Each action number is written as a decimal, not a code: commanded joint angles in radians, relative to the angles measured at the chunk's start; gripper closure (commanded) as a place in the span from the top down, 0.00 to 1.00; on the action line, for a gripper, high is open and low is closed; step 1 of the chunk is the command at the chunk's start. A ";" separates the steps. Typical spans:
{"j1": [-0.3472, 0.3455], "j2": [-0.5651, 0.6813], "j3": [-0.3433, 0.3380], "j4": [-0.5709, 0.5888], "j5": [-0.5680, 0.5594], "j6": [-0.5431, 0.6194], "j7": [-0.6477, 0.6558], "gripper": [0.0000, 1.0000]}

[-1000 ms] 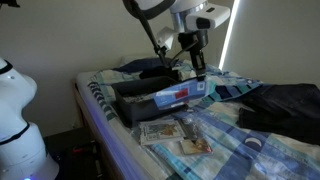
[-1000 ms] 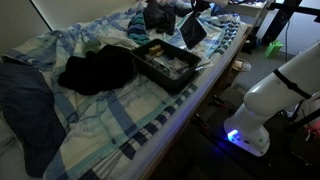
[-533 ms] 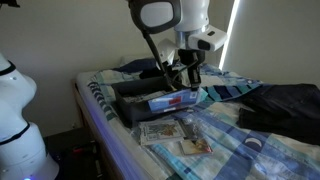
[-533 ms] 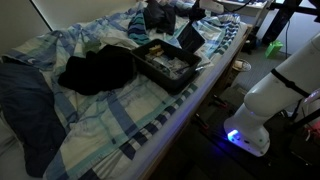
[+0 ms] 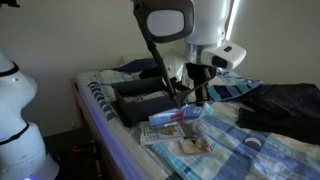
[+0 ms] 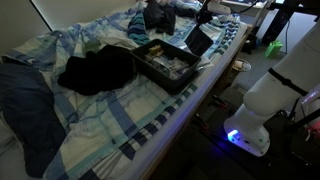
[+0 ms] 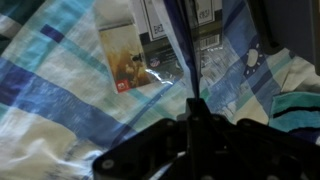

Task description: Take the package out of the black box

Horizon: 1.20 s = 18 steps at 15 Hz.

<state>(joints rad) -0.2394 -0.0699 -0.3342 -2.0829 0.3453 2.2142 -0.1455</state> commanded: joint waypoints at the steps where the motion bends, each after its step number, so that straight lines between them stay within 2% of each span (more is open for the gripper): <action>1: -0.026 0.076 -0.013 0.047 0.088 -0.098 -0.089 0.00; 6: -0.060 0.161 0.000 0.057 0.143 -0.173 -0.122 0.00; 12: -0.081 0.161 0.006 0.065 0.123 -0.154 -0.101 0.01; 13: -0.082 0.154 0.005 0.067 0.116 -0.144 -0.092 0.27; 14: -0.083 0.148 0.005 0.069 0.110 -0.135 -0.088 0.28; 18: -0.077 0.114 0.003 0.089 0.016 -0.061 -0.031 0.57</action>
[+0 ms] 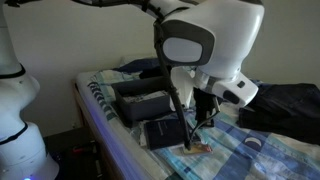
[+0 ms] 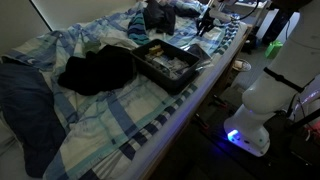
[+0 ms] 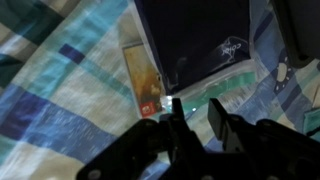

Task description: Take the package out of the black box

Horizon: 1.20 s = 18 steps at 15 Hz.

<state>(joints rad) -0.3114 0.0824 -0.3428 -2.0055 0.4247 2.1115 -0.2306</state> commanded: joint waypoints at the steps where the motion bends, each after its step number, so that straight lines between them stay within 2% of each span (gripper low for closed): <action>1: -0.002 -0.050 0.014 0.015 -0.088 0.060 0.066 0.64; 6: 0.035 -0.156 0.054 -0.008 -0.225 0.118 0.189 0.99; 13: 0.106 -0.302 0.177 -0.070 -0.388 0.112 0.448 1.00; 14: 0.096 -0.241 0.147 -0.008 -0.347 0.094 0.384 1.00; 18: 0.104 -0.246 0.154 -0.014 -0.352 0.094 0.395 1.00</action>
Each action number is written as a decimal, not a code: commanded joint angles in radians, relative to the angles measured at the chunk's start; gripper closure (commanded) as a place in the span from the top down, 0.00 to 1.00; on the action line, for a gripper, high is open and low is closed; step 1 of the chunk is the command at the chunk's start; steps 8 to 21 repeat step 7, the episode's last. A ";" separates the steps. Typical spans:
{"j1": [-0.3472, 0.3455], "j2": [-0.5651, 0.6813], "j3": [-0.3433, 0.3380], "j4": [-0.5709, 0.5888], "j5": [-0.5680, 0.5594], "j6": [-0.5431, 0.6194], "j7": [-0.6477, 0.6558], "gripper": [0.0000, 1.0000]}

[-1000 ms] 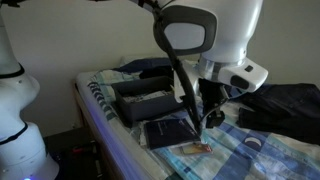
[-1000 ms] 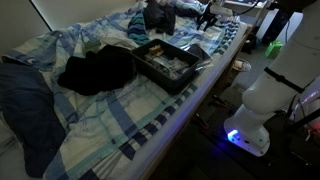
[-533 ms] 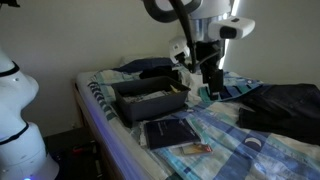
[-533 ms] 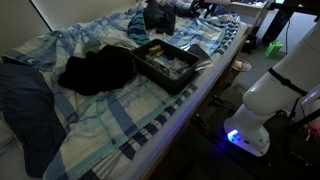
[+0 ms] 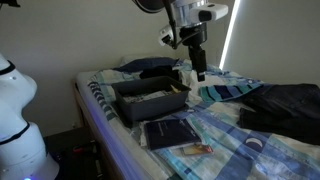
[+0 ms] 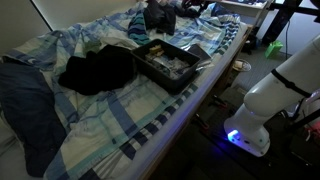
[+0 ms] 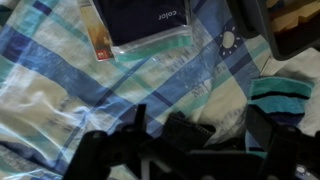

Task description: Take the package out of the black box

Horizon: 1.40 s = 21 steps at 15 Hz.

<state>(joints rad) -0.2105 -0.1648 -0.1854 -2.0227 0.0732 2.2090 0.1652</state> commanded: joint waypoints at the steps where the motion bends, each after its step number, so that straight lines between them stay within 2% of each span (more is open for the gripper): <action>1: 0.001 0.003 -0.007 0.004 0.000 -0.003 -0.002 1.00; 21: -0.001 0.006 -0.014 0.004 0.000 -0.003 -0.005 1.00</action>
